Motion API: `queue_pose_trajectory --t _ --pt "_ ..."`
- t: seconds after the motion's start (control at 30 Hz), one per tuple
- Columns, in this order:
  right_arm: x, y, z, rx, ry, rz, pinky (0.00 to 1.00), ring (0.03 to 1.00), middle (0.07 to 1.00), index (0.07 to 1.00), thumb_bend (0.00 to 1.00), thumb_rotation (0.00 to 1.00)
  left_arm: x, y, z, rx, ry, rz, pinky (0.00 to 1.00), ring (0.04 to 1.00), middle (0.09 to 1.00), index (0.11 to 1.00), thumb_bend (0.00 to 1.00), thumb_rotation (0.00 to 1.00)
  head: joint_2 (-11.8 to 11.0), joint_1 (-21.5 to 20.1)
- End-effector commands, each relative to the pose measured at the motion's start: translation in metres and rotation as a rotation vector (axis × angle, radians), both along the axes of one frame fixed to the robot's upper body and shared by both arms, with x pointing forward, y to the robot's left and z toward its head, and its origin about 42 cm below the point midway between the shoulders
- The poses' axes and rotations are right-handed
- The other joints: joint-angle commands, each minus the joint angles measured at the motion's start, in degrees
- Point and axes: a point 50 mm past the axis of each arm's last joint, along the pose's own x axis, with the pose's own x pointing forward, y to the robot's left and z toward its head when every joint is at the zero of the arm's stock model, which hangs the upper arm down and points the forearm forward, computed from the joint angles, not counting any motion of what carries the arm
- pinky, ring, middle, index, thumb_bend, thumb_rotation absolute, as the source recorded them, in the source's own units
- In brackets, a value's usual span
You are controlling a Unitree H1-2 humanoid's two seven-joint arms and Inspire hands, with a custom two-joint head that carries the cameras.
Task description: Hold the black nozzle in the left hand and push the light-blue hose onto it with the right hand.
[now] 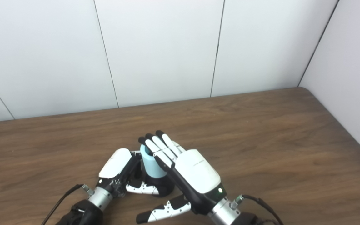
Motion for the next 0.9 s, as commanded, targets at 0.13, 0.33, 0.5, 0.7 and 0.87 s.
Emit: queue_pose_trajectory --t 0.13,0.33,0.5,0.7,0.87 --pt "0.014 -0.008 0.025 0.17 -0.113 0.055 1.0 1.0 1.0 1.0 0.96 0.92 -0.034 0.022 -0.074 0.255 0.266 -0.001 0.21 0.354 0.437 0.528 0.5 0.0 -0.34 0.18" --pt "0.019 -0.017 0.02 0.22 -0.168 0.053 1.0 1.0 1.0 1.0 1.0 0.92 -0.035 0.021 -0.075 0.255 0.267 0.005 0.2 0.35 0.434 0.529 0.49 0.0 -0.43 0.28" --pt "0.023 -0.025 0.011 0.307 -0.196 0.01 1.0 1.0 1.0 1.0 1.0 0.87 -0.035 0.021 -0.076 0.249 0.264 0.003 0.2 0.348 0.433 0.529 0.49 0.0 -0.43 0.39" --pt "0.027 -0.041 -0.009 0.37 -0.224 -0.115 1.0 1.0 1.0 1.0 0.93 0.86 -0.035 0.021 -0.076 0.248 0.27 0.007 0.2 0.352 0.433 0.528 0.5 0.0 -0.44 0.38" --pt "0.024 -0.05 -0.04 0.44 -0.131 -0.283 0.87 0.931 0.936 0.916 0.62 0.79 -0.035 0.022 -0.075 0.247 0.256 0.004 0.2 0.351 0.436 0.53 0.49 0.0 -0.42 0.31"
